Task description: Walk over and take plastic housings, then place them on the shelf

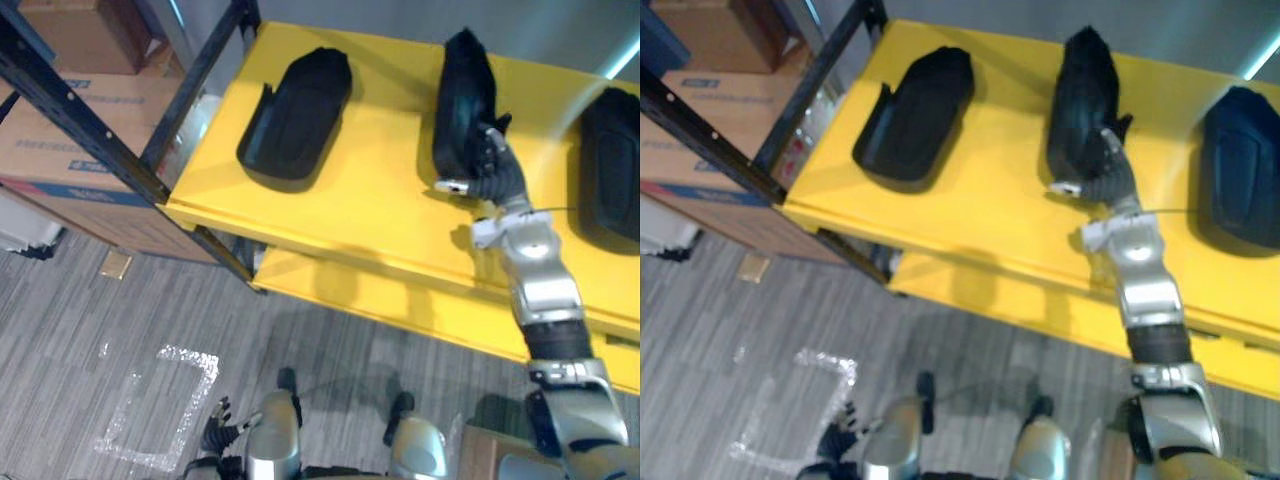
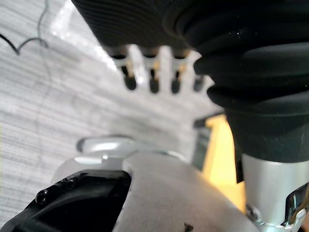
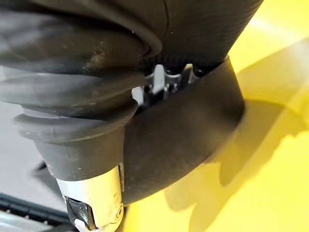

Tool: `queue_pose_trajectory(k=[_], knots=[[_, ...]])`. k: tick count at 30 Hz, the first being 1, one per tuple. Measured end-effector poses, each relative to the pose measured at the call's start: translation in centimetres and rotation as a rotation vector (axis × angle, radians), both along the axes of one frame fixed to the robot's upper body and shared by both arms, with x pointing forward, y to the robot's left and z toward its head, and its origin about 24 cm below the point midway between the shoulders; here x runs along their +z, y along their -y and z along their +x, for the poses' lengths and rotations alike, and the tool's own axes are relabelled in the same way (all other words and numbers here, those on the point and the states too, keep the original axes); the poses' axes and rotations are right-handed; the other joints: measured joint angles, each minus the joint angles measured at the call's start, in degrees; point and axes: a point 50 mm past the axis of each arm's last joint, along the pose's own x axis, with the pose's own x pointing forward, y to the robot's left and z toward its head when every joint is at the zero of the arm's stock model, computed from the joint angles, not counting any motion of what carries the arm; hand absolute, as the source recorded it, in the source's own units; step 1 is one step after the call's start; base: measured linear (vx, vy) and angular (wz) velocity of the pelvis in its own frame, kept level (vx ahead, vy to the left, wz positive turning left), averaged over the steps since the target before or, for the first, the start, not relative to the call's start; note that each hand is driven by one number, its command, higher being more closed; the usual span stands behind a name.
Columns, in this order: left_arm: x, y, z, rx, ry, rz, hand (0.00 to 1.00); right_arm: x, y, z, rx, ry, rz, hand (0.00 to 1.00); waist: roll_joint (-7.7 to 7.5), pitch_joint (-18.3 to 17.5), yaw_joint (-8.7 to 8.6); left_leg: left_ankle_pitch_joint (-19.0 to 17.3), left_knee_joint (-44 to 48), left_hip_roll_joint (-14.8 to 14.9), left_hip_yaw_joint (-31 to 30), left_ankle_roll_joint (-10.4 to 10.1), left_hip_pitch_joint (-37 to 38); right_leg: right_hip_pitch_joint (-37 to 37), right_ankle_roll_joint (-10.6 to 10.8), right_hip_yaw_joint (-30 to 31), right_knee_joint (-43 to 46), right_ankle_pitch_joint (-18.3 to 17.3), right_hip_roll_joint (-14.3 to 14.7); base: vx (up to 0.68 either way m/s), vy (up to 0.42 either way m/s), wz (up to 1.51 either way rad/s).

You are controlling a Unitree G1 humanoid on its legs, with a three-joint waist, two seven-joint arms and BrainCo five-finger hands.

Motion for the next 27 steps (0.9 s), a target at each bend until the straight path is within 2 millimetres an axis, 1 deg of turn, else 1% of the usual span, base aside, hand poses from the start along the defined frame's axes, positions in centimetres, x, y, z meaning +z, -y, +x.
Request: queue_pose_trajectory(k=[4, 6, 11, 13, 22, 27], knots=[[0.0, -0.1, 0.0, 0.006, -0.003, 0.006, 0.0, -0.5, -0.2, -1.1, 0.032, -0.005, -0.006, 0.0, -0.42, 0.05, -0.22, -0.02, -0.02, 0.1, 0.11, -0.02, 0.01, 0.0, 0.0, 0.04, -0.21, 0.0, 0.13, 0.0, 0.0, 0.0], [0.0, -0.4, -0.1, 0.006, -0.005, 0.014, 0.0, -1.1, -0.5, -1.8, 0.073, -0.024, -0.012, 0.0, -1.33, -0.17, -0.45, -0.03, -0.01, 0.23, 0.3, -0.04, 0.06, -0.08, -0.01, 0.14, -0.34, 0.0, 0.27, 0.01, -0.021, -0.03], [0.1, -1.2, -0.2, 0.026, -0.007, 0.029, 0.0, -2.8, -1.1, -3.0, 0.112, -0.061, 0.001, 0.0, -3.35, -1.05, -0.4, -0.36, 0.11, 0.65, 0.68, -0.2, 0.1, -0.02, -0.16, 0.49, -0.96, 0.15, 0.77, 0.0, -0.018, -0.05], [0.1, -1.3, -0.3, 0.032, -0.007, 0.031, 0.0, -3.1, -1.3, -3.1, 0.121, -0.071, 0.0, 0.0, -3.78, -1.27, -0.33, -0.56, 0.17, 0.9, 0.85, -0.27, 0.09, 0.02, -0.27, 0.7, -1.31, 0.31, 1.07, -0.01, -0.016, -0.08], [0.1, -1.4, -0.3, 0.032, -0.006, 0.032, 0.0, -3.4, -1.5, -3.6, 0.104, -0.047, -0.075, 0.0, -3.93, -1.28, -0.31, -1.98, 2.1, 1.08, 1.19, -0.07, -0.33, 0.12, -0.16, 1.32, -1.43, 0.37, 1.11, -0.01, -0.001, -0.03], [0.1, -1.3, -0.2, 0.032, -0.005, 0.032, 0.0, -3.4, -1.2, -3.5, 0.032, -0.019, -0.079, 0.0, -3.93, -1.28, -0.17, -2.09, 2.92, 1.06, 0.79, 0.06, -0.98, 0.11, -0.12, 0.95, -1.58, 0.4, 1.11, 0.0, -0.007, 0.04]])
